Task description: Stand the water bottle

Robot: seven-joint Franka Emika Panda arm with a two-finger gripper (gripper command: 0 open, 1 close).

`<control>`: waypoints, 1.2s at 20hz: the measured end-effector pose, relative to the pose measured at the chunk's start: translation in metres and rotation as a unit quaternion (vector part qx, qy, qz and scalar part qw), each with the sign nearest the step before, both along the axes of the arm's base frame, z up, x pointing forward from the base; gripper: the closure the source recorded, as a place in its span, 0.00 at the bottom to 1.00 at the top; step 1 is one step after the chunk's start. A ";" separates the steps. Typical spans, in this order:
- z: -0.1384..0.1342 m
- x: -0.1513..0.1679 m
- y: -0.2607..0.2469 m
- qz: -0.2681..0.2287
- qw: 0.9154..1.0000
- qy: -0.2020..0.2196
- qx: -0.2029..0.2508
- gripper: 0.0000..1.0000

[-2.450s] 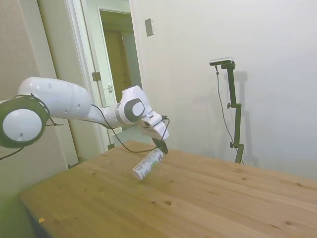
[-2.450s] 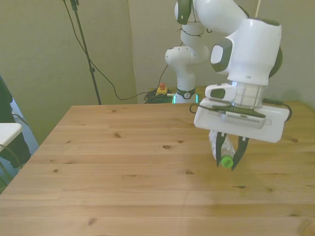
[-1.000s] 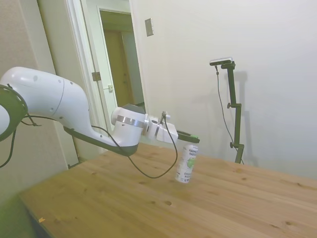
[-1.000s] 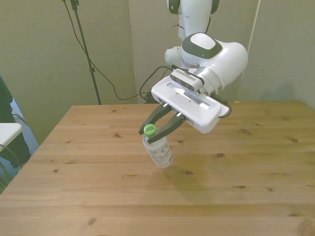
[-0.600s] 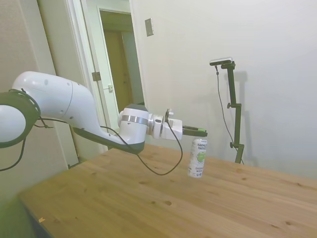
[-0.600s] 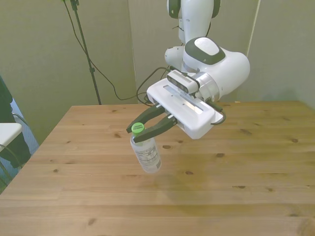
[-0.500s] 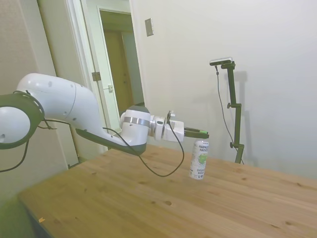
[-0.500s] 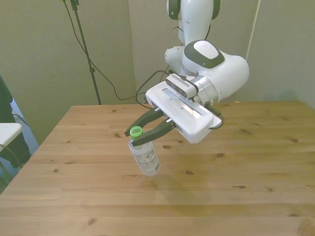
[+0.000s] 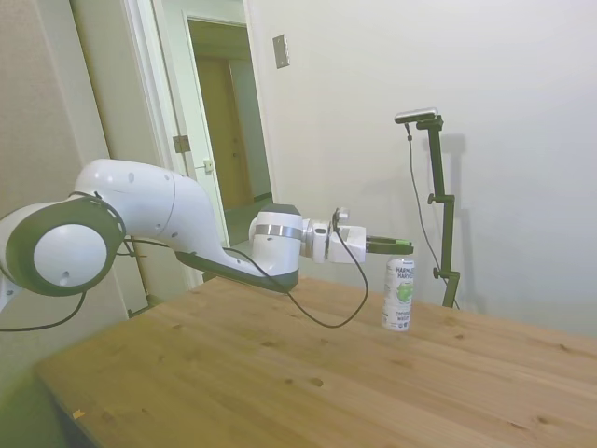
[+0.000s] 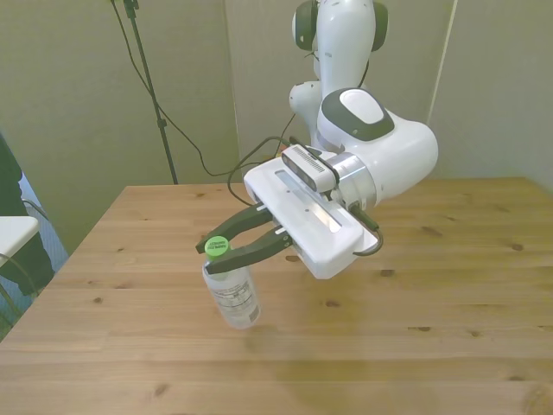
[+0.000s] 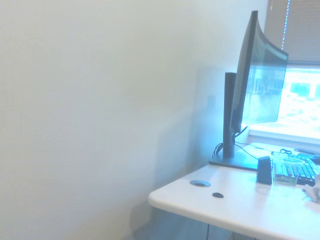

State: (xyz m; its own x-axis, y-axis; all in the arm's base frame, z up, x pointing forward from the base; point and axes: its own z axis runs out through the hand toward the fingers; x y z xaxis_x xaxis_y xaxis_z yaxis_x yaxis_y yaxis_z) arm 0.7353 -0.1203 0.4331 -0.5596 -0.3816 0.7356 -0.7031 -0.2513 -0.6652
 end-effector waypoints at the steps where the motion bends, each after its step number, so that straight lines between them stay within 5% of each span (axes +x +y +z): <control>1: 0.001 0.006 -0.001 -0.002 1.000 -0.006 -0.003 1.00; 9: -0.034 0.049 0.013 0.004 1.000 -0.019 -0.025 1.00; 24: -0.052 0.067 0.025 0.009 0.999 -0.028 -0.031 1.00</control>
State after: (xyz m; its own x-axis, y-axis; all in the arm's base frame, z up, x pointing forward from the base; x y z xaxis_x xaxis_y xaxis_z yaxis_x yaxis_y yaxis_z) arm 0.8027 -0.0957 0.3806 -0.5934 -0.3468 0.7263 -0.6606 -0.3057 -0.6857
